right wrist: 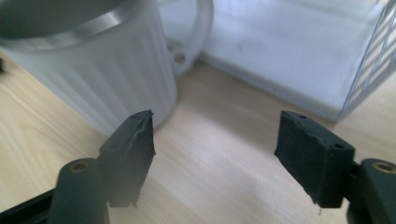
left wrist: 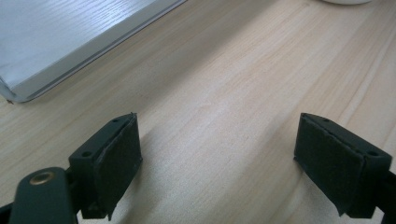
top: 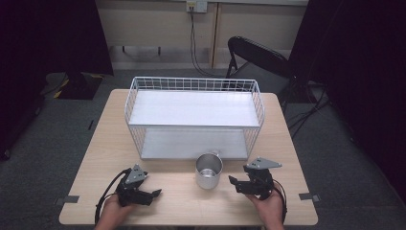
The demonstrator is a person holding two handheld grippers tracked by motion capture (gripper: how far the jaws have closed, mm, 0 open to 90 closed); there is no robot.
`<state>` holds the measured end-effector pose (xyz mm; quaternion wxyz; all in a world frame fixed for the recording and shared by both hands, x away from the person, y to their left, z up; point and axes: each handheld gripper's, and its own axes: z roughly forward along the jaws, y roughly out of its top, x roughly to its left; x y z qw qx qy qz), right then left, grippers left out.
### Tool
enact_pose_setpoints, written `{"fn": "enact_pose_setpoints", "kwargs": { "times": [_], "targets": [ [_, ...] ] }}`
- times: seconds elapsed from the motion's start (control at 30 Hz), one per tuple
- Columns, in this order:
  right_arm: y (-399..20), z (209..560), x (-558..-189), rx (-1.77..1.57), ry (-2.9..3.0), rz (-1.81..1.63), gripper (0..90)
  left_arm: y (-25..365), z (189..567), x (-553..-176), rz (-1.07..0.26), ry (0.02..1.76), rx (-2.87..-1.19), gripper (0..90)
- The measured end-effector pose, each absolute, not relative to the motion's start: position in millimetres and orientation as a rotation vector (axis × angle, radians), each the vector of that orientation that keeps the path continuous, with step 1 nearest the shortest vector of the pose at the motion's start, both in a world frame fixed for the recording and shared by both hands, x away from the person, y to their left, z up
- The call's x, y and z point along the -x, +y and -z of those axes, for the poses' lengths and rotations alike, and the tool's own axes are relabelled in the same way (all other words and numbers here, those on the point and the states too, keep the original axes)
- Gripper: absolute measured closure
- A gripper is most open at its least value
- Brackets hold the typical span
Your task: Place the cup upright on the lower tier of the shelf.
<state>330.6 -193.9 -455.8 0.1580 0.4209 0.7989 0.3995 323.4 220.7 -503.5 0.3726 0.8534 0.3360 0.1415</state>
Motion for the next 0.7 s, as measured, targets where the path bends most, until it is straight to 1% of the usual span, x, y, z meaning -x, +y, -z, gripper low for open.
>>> {"fn": "enact_pose_setpoints", "kwargs": {
  "times": [0.17, 0.27, 0.33, 0.5, 0.63, 0.7],
  "targets": [
    [-186.3, 436.3, -328.4, -1.178, 2.256, -1.174, 31.4, 220.7, 503.5, -323.4, -0.363, 0.861, -2.187, 14.1],
    [-184.6, 430.3, -329.7, -1.181, 2.254, -1.184, 31.4, 220.6, 503.5, -323.2, -0.364, 0.863, -2.187, 14.1],
    [-182.4, 420.1, -331.1, -1.179, 2.219, -1.198, 31.0, 220.4, 503.5, -322.8, -0.368, 0.869, -2.185, 14.1],
    [-173.7, 409.5, -334.4, -1.159, 2.216, -1.226, 32.5, 220.1, 503.5, -322.0, -0.370, 0.879, -2.182, 14.1],
    [-153.8, 402.7, -341.0, -1.114, 2.250, -1.238, 42.1, 219.9, 503.5, -321.7, -0.371, 0.883, -2.180, 14.0],
    [-150.1, 402.4, -342.3, -1.103, 2.257, -1.230, 43.1, 220.0, 503.3, -321.6, -0.376, 0.882, -2.183, 14.0]
  ]
}}
